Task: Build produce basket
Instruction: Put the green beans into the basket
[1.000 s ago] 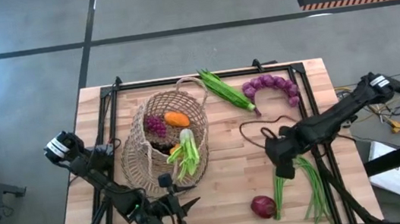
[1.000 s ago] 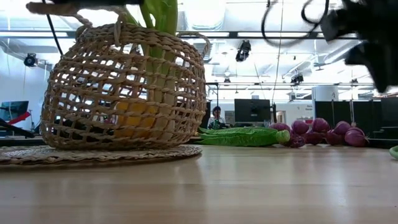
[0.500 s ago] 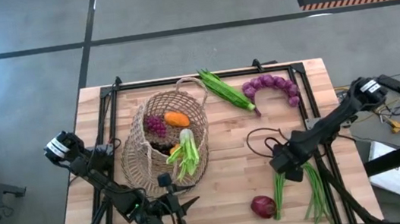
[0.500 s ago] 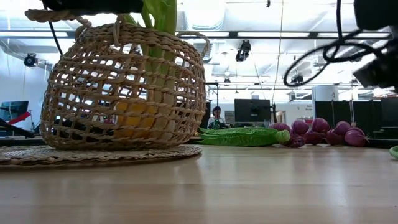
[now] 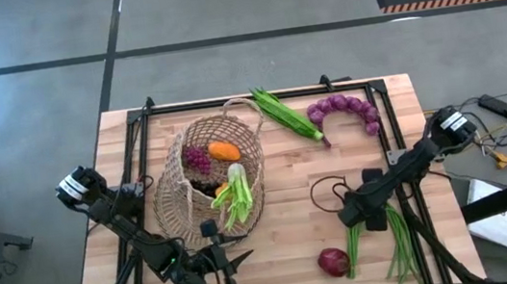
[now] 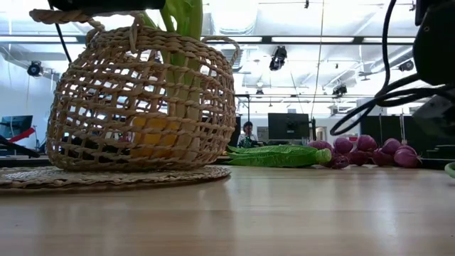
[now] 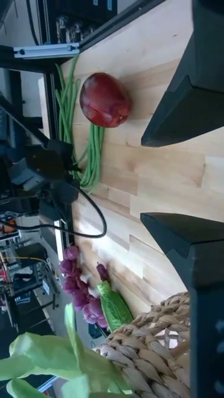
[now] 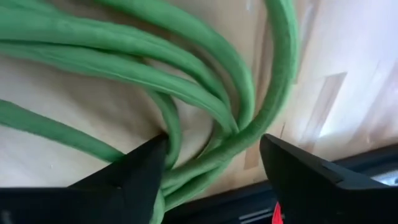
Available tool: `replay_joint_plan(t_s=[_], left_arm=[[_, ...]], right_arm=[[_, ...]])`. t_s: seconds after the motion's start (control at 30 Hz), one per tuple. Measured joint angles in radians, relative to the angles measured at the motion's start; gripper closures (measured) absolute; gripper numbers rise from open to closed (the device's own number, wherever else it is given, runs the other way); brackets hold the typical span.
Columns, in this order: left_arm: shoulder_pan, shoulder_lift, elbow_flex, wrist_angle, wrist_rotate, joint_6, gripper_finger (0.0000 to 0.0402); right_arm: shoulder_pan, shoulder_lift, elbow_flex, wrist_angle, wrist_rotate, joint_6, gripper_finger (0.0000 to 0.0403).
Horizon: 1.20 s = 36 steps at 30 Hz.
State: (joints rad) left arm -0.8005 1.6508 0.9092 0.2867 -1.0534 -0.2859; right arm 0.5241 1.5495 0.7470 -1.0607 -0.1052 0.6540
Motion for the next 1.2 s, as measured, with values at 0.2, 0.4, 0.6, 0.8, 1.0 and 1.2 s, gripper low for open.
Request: replay_joint_plan(t_s=[0.2,0.4,0.6,0.8,1.0,1.2], left_arm=[[0.0,0.0,0.0,0.003,0.002,0.0,0.0233],[0.0,0.0,0.0,0.005,0.004,0.001,0.0233],[0.0,0.0,0.0,0.005,0.004,0.001,0.0233],[0.0,0.0,0.0,0.013,0.004,0.003,0.0233],[0.003,0.0,0.0,0.02,0.004,0.004,0.0233],[0.008,0.0,0.0,0.026,0.005,0.004,0.0233]], right_arm=[[0.003,0.011,-0.008,0.019,0.015,-0.015,0.0209],[0.003,-0.027,-0.009,0.025,0.038,-0.001,0.0309],[0.0,-0.111,0.015,0.06,0.118,0.005,0.0386],[0.001,-0.225,0.047,0.018,0.176,0.078,0.0388],[-0.001,-0.286,0.163,-0.2,0.355,0.179,0.0389],[-0.004,-0.289,0.314,-0.343,0.497,0.214,0.0389]])
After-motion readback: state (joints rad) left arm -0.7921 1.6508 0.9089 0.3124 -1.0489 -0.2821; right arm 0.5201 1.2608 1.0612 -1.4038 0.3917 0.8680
